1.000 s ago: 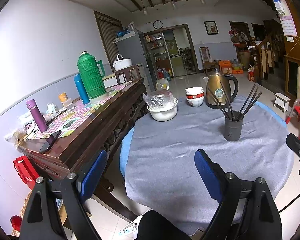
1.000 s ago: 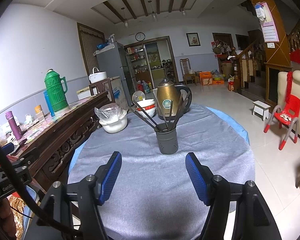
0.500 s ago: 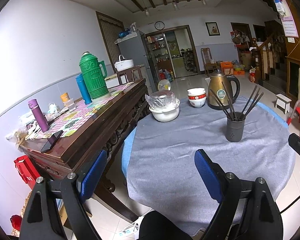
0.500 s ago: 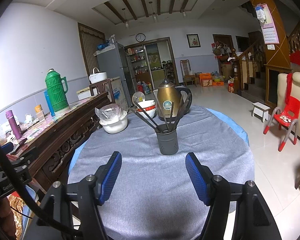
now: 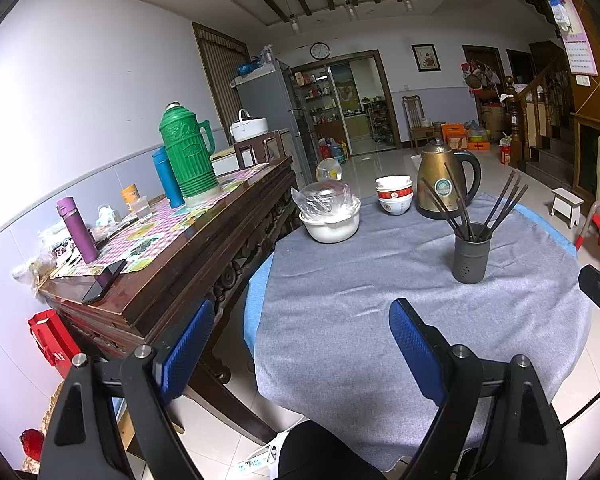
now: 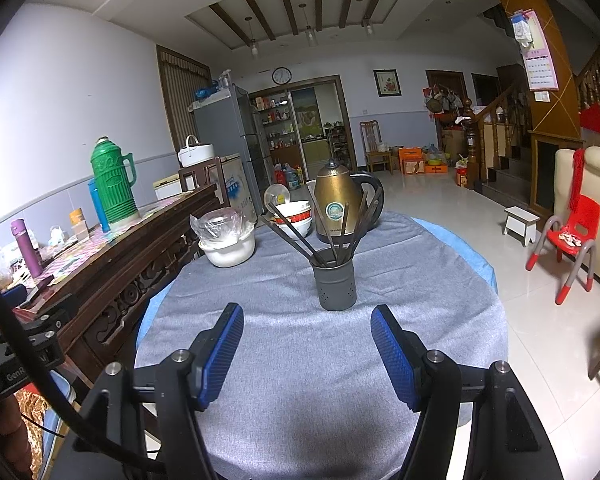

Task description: Organize utensils

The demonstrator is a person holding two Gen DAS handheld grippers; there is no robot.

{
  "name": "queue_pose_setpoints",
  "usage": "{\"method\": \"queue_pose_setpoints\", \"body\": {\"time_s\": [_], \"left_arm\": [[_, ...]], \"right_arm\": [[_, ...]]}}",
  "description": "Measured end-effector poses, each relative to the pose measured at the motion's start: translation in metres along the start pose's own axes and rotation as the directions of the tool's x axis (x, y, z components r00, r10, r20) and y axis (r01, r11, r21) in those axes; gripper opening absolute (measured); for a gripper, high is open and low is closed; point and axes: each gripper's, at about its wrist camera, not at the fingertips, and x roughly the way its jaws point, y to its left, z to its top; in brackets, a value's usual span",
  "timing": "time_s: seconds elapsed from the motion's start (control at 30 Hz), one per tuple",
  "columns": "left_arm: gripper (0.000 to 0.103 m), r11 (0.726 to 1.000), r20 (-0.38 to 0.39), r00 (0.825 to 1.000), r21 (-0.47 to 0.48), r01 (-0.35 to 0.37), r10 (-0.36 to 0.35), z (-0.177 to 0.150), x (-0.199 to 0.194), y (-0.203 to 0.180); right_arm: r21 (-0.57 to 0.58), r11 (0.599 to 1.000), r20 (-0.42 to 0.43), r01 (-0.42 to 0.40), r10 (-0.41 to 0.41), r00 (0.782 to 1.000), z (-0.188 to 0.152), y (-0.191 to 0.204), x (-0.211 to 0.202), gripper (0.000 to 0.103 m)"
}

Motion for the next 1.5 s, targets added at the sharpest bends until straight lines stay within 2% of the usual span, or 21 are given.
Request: {"method": "queue_pose_setpoints", "body": {"time_s": [1.5], "left_arm": [[0.089, 1.0, -0.009, 1.0, -0.024, -0.013, 0.013, -0.0061, 0.0034, 0.0091]], "right_arm": [[-0.015, 1.0, 0.014, 0.01, -0.01, 1.0, -0.0039, -0.0024, -0.0033, 0.07]]}}
